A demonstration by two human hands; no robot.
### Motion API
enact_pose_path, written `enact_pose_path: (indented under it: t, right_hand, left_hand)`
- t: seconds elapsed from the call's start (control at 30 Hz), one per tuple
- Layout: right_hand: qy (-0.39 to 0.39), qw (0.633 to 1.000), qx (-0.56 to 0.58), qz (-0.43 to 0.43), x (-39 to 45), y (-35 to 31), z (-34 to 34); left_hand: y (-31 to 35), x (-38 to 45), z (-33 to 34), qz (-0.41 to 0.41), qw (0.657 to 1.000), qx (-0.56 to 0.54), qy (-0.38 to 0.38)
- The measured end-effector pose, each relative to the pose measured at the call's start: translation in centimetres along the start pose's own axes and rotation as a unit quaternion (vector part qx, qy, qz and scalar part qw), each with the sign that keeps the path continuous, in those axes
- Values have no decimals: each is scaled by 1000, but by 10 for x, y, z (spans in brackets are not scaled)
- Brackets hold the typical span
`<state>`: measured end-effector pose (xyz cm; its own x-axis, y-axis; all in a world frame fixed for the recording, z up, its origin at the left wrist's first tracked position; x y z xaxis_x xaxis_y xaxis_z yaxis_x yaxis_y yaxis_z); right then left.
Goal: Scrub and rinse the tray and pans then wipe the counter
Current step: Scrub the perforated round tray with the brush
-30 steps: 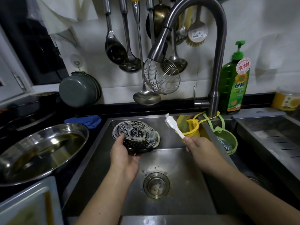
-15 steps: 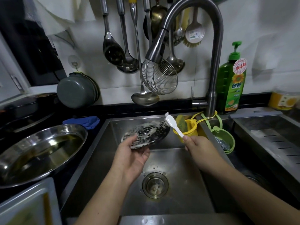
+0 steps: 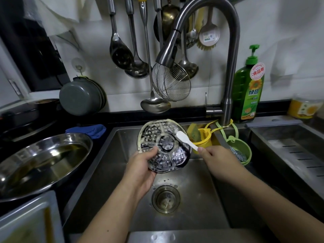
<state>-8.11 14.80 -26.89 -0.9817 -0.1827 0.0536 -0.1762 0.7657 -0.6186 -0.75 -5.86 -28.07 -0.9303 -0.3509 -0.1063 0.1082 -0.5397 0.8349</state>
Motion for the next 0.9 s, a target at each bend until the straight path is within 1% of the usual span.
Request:
enact_pose_path:
  t: [0.07, 0.1, 0.2, 0.23, 0.27, 0.3, 0.33, 0.4, 0.43, 0.47, 0.5, 0.57, 0.6, 0.63, 0.7, 0.73, 0.77, 0.87, 0.9]
  right_hand:
    - [-7, 1000, -11, 14, 2, 4, -4]
    - [-26, 999, -18, 21, 2, 5, -3]
    - [-128, 991, -45, 11, -9, 0, 18]
    - [-154, 987, -54, -3, -14, -5, 25]
    - [-164, 985, -60, -16, -19, -10, 28]
    - [-154, 986, -65, -21, -19, -14, 26]
    - [-125, 989, -71, -13, -14, -14, 21]
    - [-43, 997, -58, 23, -1, -7, 1]
    - [-23, 998, -48, 31, 2, -4, -3]
    - [-31, 998, -39, 32, 0, -2, -2]
    - [-66, 997, -37, 23, -4, -4, 5]
    - [-154, 985, -72, -28, -19, -13, 28]
    - [-164, 982, -85, -44, -24, -18, 31]
    - [-148, 984, -94, -39, -21, -19, 28]
    - [-61, 995, -77, -1, -2, -10, 8]
    - [-40, 997, -65, 9, 1, -8, 1]
    - [-52, 997, -60, 10, 1, -7, 3]
    - [-145, 983, -106, -35, -19, -15, 29]
    - [-149, 982, -106, -39, -21, -17, 32]
  left_hand:
    - [0, -1, 1, 8, 1000, 6, -2]
    - [1, -1, 1, 13, 1000, 4, 1]
    - [5, 0, -3, 31, 999, -13, 22]
    - [6, 2, -5, 37, 999, -18, 28]
    - [7, 3, -6, 39, 999, -21, 31]
    - [7, 4, -6, 37, 999, -22, 29]
    - [7, 4, -6, 35, 999, -24, 26]
    - [4, 4, -4, 32, 999, -31, 19]
    - [3, 3, -3, 31, 999, -33, 16]
    - [2, 3, -3, 32, 999, -35, 16]
    - [2, 3, -3, 34, 999, -37, 20]
    - [4, 4, -6, 38, 998, -44, 32]
    - [5, 5, -8, 41, 997, -47, 35]
    - [6, 5, -8, 41, 997, -49, 35]
    - [5, 5, -7, 42, 997, -51, 27]
    - [5, 4, -6, 44, 998, -48, 24]
    - [4, 4, -5, 45, 998, -47, 22]
    - [6, 5, -8, 45, 997, -59, 29]
    - [7, 7, -9, 46, 996, -66, 31]
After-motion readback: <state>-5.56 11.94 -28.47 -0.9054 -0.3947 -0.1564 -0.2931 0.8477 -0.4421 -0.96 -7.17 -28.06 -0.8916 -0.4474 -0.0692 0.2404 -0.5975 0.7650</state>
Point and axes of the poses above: each hand's wrist, its own x-axis towards the middle knuckle, its own z-axis out of the palm, y = z × x, the point moved 6 cm from there along x, towards the middle knuckle, and after that the axes turned 7 degrees about z, right-handed, at the moved point
